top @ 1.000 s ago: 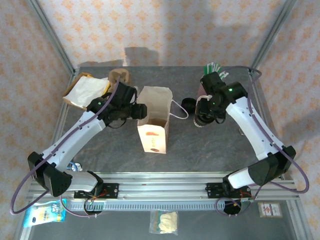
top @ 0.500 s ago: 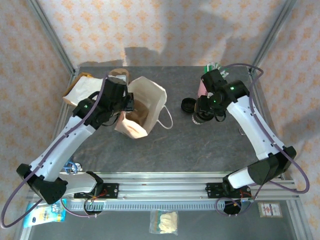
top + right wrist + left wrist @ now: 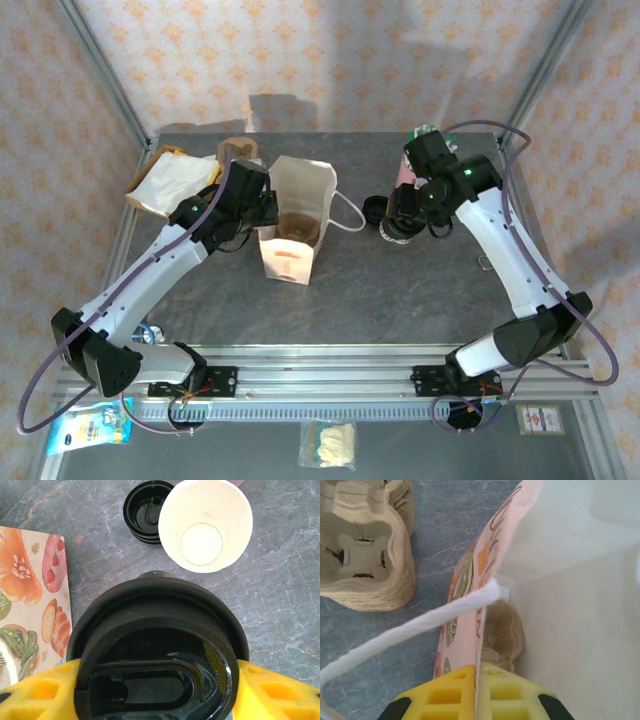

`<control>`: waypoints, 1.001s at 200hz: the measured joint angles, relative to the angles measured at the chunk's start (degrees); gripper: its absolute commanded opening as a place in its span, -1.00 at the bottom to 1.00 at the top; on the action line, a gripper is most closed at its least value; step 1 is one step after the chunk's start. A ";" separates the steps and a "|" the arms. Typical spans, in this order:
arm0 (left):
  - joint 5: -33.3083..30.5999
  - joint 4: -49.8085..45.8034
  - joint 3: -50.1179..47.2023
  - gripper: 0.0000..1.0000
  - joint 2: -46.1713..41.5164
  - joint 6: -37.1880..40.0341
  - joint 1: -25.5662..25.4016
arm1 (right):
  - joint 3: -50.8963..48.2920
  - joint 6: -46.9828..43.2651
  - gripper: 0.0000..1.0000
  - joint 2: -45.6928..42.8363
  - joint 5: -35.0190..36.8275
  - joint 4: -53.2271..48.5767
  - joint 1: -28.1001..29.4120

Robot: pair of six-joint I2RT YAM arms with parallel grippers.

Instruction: Pack the takeout coffee

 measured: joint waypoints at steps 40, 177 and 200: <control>3.52 0.07 1.79 -0.70 2.38 -1.57 0.00 | 2.71 0.00 0.17 1.33 -0.42 -0.02 -0.17; 5.25 -0.68 4.39 0.39 0.17 -5.86 0.07 | 15.76 -0.09 0.13 9.01 -2.40 -0.07 -2.25; 3.21 -0.85 7.10 0.40 -0.61 -5.79 0.35 | 18.93 -0.20 0.12 11.15 -2.82 -0.07 -2.25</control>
